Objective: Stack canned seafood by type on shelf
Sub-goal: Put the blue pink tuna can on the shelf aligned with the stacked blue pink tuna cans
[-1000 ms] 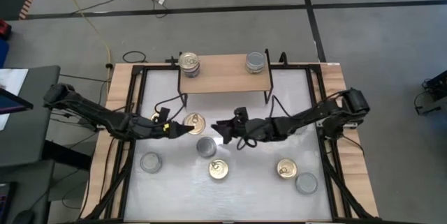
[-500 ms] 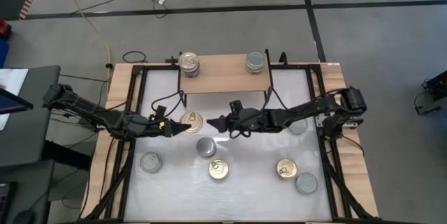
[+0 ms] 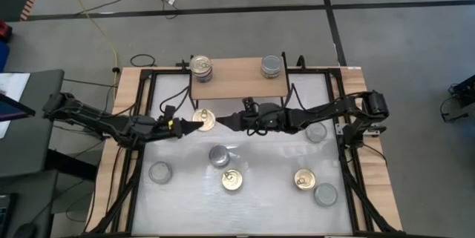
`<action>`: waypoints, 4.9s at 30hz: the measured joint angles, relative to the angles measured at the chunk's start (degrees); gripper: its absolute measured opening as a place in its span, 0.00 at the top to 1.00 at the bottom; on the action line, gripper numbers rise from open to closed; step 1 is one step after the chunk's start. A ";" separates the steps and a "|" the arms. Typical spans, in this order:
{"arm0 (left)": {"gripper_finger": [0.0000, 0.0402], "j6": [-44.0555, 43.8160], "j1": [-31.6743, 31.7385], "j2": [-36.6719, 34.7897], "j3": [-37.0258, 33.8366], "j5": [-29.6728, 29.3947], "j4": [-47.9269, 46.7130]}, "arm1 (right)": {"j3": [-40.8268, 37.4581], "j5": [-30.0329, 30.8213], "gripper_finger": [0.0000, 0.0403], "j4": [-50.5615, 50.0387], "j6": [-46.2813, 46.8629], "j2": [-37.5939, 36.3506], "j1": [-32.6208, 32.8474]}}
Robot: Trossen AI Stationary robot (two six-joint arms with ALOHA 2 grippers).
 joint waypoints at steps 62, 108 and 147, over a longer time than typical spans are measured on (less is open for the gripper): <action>0.52 2.28 4.04 -0.12 0.00 0.95 5.70 | 10.34 -2.32 0.31 0.31 5.77 8.39 -3.72; 0.52 2.58 4.06 -0.18 0.00 -0.41 4.58 | 10.27 -4.79 0.29 0.07 5.37 8.33 -4.15; 0.38 4.64 4.10 -0.16 0.02 -1.69 0.51 | 10.23 -6.27 0.46 -0.50 2.81 8.35 -4.96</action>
